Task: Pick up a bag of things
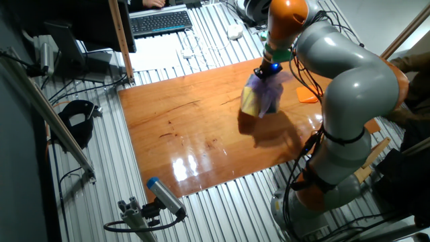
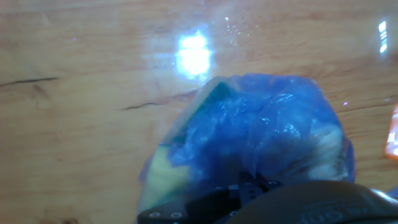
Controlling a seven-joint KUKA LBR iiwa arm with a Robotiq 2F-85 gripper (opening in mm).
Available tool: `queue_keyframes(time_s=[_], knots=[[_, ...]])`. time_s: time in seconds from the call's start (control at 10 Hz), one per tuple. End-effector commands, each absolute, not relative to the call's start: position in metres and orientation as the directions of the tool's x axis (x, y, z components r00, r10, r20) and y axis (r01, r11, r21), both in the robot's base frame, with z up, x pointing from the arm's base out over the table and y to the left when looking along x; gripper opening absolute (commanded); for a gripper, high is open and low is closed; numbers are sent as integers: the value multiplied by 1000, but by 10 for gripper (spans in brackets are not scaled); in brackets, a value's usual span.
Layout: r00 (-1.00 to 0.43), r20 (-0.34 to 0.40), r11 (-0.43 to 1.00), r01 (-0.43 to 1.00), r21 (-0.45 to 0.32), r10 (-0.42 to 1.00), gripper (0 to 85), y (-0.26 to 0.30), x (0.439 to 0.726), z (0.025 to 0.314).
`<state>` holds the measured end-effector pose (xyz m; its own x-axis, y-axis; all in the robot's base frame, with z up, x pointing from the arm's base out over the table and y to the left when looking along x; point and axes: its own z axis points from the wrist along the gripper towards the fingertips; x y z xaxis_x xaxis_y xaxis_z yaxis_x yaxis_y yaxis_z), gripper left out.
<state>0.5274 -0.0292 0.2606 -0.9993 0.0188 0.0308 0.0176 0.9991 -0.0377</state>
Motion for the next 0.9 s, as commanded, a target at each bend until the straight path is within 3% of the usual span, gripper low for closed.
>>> queue_keyframes(time_s=[0.0, 0.4, 0.8], knots=[[-999, 32, 999, -4, -43, -2, 0, -44, 529, 265], [-997, 59, 999, -46, -19, -45, 0, -86, 532, 268], [-997, 66, 1000, -28, -11, -27, 0, -87, 526, 270]])
